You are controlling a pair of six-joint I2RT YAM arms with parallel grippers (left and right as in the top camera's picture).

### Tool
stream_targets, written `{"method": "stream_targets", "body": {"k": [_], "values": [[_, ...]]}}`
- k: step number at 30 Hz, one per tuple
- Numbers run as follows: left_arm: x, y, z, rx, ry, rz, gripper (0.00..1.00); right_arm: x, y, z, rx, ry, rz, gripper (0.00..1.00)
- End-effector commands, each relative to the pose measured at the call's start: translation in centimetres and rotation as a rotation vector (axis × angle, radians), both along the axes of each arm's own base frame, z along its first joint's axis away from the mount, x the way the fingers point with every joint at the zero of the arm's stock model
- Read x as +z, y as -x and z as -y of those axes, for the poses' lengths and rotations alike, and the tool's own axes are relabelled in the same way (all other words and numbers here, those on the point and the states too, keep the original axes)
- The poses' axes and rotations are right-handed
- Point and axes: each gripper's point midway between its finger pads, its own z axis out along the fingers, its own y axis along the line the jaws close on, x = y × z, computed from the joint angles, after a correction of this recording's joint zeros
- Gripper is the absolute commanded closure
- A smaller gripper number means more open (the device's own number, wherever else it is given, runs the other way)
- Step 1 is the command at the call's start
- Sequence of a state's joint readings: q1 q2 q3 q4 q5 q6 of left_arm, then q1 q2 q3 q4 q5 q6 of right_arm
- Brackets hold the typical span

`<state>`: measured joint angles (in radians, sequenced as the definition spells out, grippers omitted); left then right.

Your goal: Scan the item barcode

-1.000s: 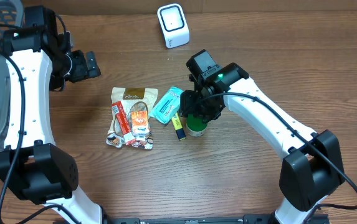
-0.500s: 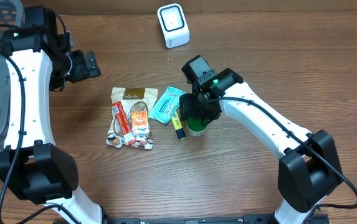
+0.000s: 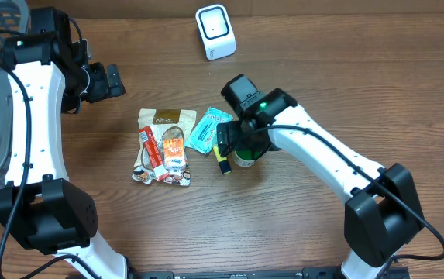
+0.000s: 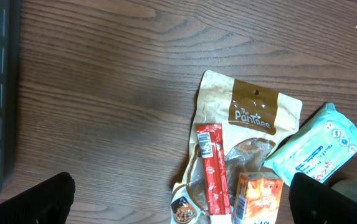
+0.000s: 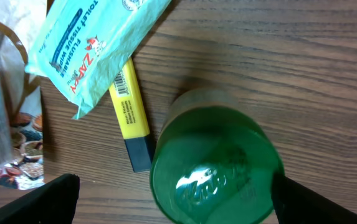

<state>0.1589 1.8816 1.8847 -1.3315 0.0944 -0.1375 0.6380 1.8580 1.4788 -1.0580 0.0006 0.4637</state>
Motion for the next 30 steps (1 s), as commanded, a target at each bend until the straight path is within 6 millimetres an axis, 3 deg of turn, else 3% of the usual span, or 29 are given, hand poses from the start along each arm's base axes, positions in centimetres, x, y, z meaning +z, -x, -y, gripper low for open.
{"method": "stream_targets", "body": {"k": [1, 21, 30], "values": [[0.1, 0.0, 0.2, -0.022, 0.002, 0.005, 0.0, 0.1, -0.1, 0.7, 0.01, 0.074, 0.056, 0.0], [0.1, 0.0, 0.2, -0.022, 0.002, 0.005, 0.0, 0.3, -0.8, 1.5, -0.005, 0.14, 0.112, 0.0], [0.1, 0.0, 0.2, -0.022, 0.002, 0.005, 0.0, -2.2, -0.2, 2.1, -0.026, 0.144, 0.098, 0.04]]}}
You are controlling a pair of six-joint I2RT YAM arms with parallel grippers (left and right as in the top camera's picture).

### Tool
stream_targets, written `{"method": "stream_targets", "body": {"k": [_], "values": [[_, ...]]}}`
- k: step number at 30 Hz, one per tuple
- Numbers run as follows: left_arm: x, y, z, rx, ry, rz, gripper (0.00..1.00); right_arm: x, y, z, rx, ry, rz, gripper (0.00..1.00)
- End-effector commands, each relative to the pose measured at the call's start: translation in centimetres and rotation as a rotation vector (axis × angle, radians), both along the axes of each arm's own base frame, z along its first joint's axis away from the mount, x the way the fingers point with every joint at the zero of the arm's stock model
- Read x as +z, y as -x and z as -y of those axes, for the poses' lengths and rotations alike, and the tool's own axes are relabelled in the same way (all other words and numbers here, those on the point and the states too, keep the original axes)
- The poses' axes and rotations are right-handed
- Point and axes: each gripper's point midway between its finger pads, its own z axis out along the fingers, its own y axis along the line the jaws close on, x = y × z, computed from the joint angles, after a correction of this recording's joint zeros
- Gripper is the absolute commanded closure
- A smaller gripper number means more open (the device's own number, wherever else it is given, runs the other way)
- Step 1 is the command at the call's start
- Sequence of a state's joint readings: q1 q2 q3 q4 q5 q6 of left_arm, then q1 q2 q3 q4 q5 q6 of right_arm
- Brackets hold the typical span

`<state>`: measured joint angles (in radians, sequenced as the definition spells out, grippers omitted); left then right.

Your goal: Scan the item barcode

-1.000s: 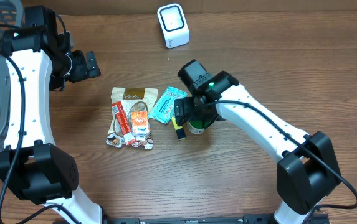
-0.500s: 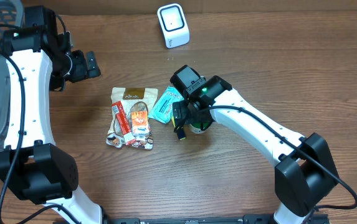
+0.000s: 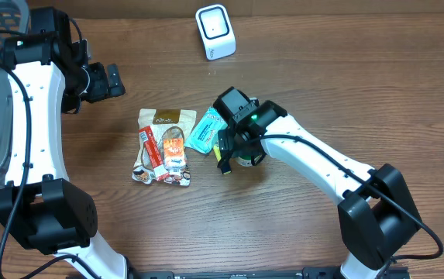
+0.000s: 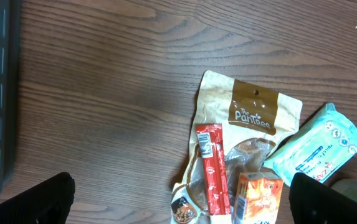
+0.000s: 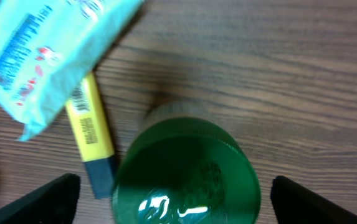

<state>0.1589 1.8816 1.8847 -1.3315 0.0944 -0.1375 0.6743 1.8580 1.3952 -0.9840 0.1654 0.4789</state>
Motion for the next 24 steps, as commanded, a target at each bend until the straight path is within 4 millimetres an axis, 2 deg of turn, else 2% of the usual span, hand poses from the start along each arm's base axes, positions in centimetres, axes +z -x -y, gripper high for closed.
{"method": "stream_targets", "body": {"k": [1, 7, 19, 24], "values": [[0.1, 0.0, 0.2, -0.022, 0.002, 0.005, 0.0, -0.4, 0.2, 0.7, -0.019, 0.014, 0.009, 0.04], [0.1, 0.0, 0.2, -0.022, 0.002, 0.005, 0.0, -0.4, -0.3, 1.7, -0.043, 0.031, 0.014, 0.15], [0.1, 0.0, 0.2, -0.022, 0.002, 0.005, 0.0, -0.6, -0.6, 5.7, -0.14, 0.073, -0.046, 0.16], [0.1, 0.0, 0.2, -0.022, 0.002, 0.005, 0.0, 0.5, -1.5, 6.5, -0.173, 0.067, -0.038, 0.15]]}}
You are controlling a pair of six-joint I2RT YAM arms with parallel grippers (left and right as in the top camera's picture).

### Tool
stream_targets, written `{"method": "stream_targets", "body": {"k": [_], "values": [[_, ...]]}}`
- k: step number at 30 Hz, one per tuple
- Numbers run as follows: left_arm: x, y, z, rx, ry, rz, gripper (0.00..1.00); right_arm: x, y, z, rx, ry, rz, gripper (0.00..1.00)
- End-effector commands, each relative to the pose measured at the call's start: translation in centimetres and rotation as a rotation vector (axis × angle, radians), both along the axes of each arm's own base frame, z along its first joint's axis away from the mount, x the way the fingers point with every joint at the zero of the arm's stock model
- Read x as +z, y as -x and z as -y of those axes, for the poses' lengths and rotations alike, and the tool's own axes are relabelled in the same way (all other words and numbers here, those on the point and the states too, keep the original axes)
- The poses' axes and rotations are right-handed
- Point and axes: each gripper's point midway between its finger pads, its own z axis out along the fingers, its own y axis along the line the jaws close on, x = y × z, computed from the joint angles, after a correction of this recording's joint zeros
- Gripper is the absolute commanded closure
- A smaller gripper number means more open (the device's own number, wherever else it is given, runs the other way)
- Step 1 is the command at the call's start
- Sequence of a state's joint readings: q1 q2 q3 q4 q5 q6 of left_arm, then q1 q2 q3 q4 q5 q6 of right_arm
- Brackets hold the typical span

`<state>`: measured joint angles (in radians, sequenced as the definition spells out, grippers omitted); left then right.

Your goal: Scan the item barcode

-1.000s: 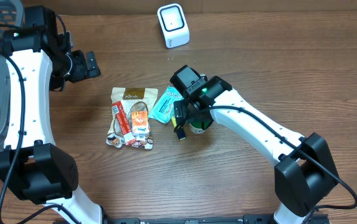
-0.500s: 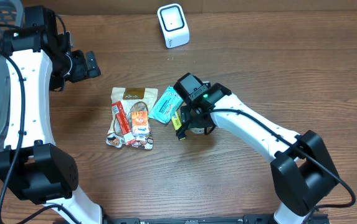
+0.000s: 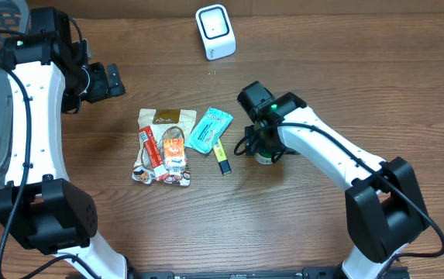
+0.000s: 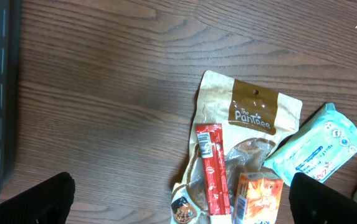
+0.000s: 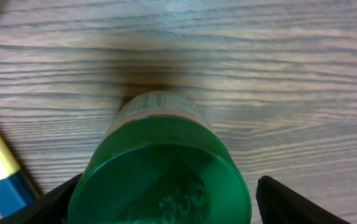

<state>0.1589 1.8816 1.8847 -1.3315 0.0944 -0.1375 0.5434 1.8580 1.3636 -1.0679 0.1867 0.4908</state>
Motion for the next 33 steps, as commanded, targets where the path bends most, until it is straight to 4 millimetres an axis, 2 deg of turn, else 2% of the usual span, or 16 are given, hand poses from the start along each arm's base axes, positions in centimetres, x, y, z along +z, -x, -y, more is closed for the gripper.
{"method": "stream_targets", "body": {"k": [1, 5, 7, 9, 13, 14, 15, 16, 18, 21, 29, 33], "values": [[0.1, 0.0, 0.2, -0.022, 0.002, 0.005, 0.0, 2.2, -1.7, 0.4, -0.033, -0.015, 0.055, 0.14], [0.1, 0.0, 0.2, -0.022, 0.002, 0.005, 0.0, 5.5, -3.2, -0.4, -0.037, -0.047, 0.101, 0.07], [0.1, 0.0, 0.2, -0.022, 0.002, 0.005, 0.0, 7.5, -3.9, -1.4, -0.017, -0.089, 0.125, 0.0], [0.1, 0.0, 0.2, -0.022, 0.002, 0.005, 0.0, 9.7, -4.5, -3.4, 0.041, -0.183, 0.142, 0.0], [0.1, 0.0, 0.2, -0.022, 0.002, 0.005, 0.0, 11.8, -5.1, -5.8, 0.067, -0.307, 0.164, 0.0], [0.1, 0.0, 0.2, -0.022, 0.002, 0.005, 0.0, 11.9, -5.1, -6.4, 0.075, -0.339, 0.163, 0.02], [0.1, 0.0, 0.2, -0.022, 0.002, 0.005, 0.0, 12.1, -5.1, -6.9, 0.083, -0.367, 0.16, 0.12], [0.1, 0.0, 0.2, -0.022, 0.002, 0.005, 0.0, 12.0, -5.1, -7.1, 0.087, -0.38, 0.155, 0.19], [0.1, 0.0, 0.2, -0.022, 0.002, 0.005, 0.0, 11.8, -4.9, -7.4, 0.093, -0.38, 0.151, 0.4], [0.1, 0.0, 0.2, -0.022, 0.002, 0.005, 0.0, 11.3, -4.5, -7.9, 0.106, -0.378, 0.143, 0.56], [0.1, 0.0, 0.2, -0.022, 0.002, 0.005, 0.0, 8.3, -3.0, -9.3, 0.149, -0.366, 0.107, 0.55], [0.1, 0.0, 0.2, -0.022, 0.002, 0.005, 0.0, 6.1, -1.5, -9.7, 0.172, -0.345, 0.066, 0.55]]}}
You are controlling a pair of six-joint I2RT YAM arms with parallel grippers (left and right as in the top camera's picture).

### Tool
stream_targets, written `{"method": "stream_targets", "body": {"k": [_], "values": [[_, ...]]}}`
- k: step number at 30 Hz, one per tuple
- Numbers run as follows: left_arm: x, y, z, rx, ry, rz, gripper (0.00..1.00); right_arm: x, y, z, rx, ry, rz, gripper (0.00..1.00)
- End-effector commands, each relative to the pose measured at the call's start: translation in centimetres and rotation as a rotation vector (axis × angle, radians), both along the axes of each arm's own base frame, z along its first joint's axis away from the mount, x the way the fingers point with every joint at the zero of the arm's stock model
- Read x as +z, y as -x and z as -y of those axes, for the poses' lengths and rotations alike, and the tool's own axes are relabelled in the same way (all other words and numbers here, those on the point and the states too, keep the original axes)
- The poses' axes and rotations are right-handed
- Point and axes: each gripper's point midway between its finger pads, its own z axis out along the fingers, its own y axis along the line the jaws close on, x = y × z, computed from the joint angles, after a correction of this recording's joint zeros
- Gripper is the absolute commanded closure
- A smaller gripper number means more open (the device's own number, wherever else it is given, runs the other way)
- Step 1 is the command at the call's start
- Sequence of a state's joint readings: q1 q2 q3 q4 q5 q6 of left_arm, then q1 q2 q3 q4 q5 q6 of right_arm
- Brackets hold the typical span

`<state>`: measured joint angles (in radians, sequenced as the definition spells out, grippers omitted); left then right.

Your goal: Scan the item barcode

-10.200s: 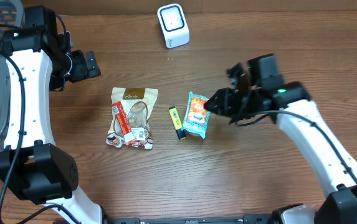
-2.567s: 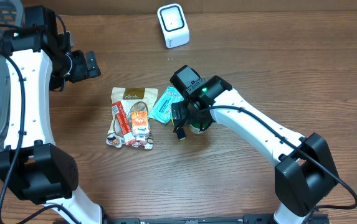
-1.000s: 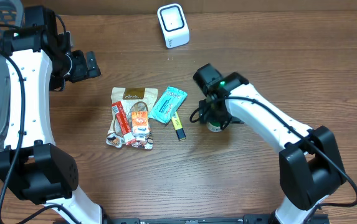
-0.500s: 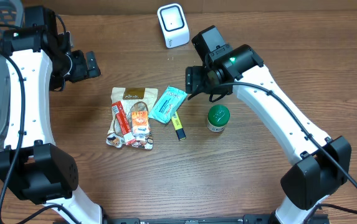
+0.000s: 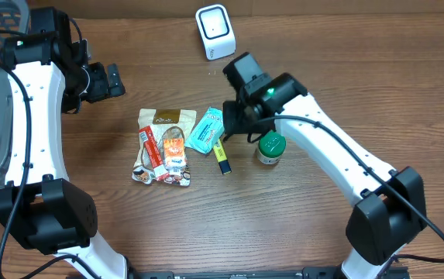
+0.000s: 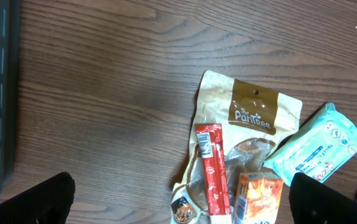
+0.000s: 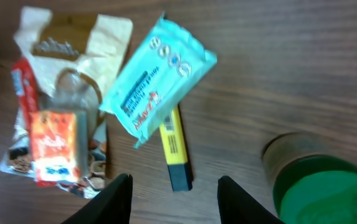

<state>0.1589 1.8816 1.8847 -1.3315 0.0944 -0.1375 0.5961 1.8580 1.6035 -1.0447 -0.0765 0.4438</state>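
A white barcode scanner stands at the back of the table. In the middle lie a brown pouch, a red stick pack, an orange carton, a teal wipes pack and a yellow highlighter. A green-lidded jar stands upright to their right. My right gripper hangs open and empty above the wipes pack and highlighter, with the jar off to its right. My left gripper is open and empty, high at the left.
A dark mesh basket and a grey bin sit at the far left edge. The left wrist view shows the pouch, the red stick pack and the basket wall.
My right gripper was low with the green-lidded jar between its fingers. Now it is higher and further left, over the wipes and highlighter, and the jar stands free. The left arm has not moved.
My right gripper was open over the jar, which stood beside the highlighter. It stayed over the jar, then had it between its fingers a little further right, clear of the highlighter. Now the gripper is up and empty. The left arm stayed still throughout.
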Motion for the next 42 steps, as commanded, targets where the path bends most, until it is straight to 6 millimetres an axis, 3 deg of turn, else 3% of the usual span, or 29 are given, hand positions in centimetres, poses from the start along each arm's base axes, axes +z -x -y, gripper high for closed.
{"method": "stream_targets", "body": {"k": [1, 10, 19, 28, 32, 42], "values": [[0.1, 0.0, 0.2, -0.022, 0.002, 0.005, 0.0, -1.4, 1.3, -0.5, 0.035, 0.012, -0.019, 0.55], [0.1, 0.0, 0.2, -0.022, 0.002, 0.005, 0.0, -6.0, 3.6, -1.1, 0.135, 0.081, -0.015, 0.58], [0.1, 0.0, 0.2, -0.022, 0.002, 0.005, 0.0, -8.4, 4.3, -1.1, 0.144, 0.078, -0.032, 0.59], [0.1, 0.0, 0.2, -0.022, 0.002, 0.005, 0.0, -12.4, 5.1, -0.8, 0.151, 0.127, -0.125, 0.6], [0.1, 0.0, 0.2, -0.022, 0.002, 0.005, 0.0, -13.3, 5.3, -0.8, 0.154, 0.131, -0.146, 0.6], [0.1, 0.0, 0.2, -0.022, 0.002, 0.005, 0.01, -13.1, 5.3, -1.5, 0.153, 0.098, -0.15, 0.64]]}}
